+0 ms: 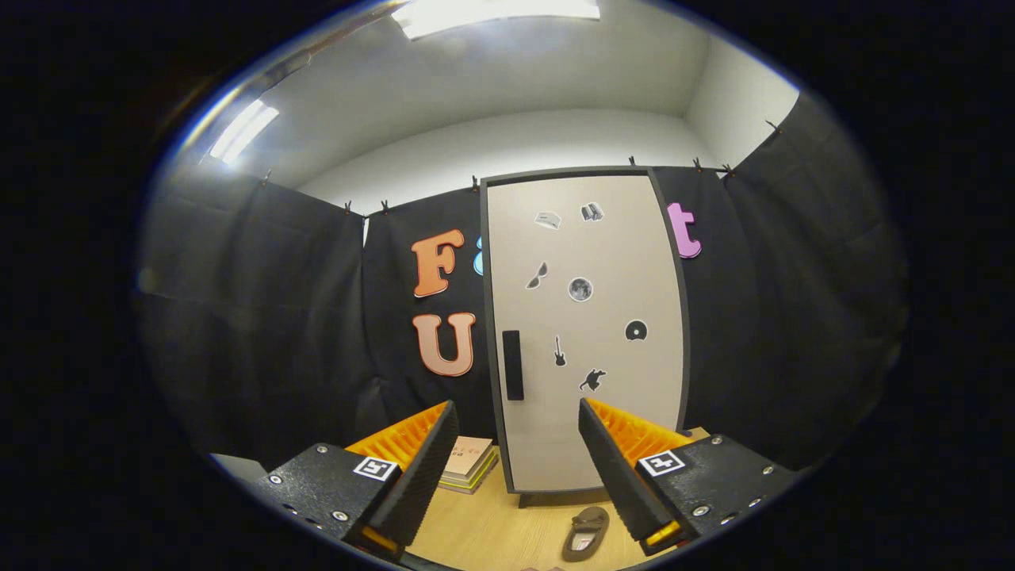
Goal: Open the shoe cabinet door, grab the shoes and put them into the shoe cabinet, then close the shoe cabinet door.
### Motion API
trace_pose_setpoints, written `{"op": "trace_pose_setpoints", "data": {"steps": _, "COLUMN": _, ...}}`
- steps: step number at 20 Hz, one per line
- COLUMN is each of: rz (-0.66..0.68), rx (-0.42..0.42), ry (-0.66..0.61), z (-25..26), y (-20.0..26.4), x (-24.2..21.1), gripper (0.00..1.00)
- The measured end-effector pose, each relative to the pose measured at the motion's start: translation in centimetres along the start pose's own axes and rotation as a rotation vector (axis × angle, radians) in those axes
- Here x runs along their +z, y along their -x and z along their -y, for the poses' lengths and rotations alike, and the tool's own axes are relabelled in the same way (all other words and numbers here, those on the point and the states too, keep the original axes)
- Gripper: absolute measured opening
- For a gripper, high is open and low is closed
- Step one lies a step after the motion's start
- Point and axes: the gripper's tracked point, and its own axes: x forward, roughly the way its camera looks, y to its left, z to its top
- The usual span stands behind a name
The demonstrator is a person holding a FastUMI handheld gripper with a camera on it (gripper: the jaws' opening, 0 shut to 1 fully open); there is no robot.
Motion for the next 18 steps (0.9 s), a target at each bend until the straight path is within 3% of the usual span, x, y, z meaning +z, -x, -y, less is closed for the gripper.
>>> {"op": "trace_pose_setpoints", "data": {"steps": 9, "rz": -0.013, "rx": -0.078, "ry": 0.042, "z": -3.4, "y": -7.5, "x": -1.7, "gripper": 0.95}}
{"op": "trace_pose_setpoints", "data": {"steps": 18, "rz": -0.023, "rx": -0.143, "ry": 0.039, "z": -1.7, "y": -18.7, "x": -5.1, "gripper": 0.94}}
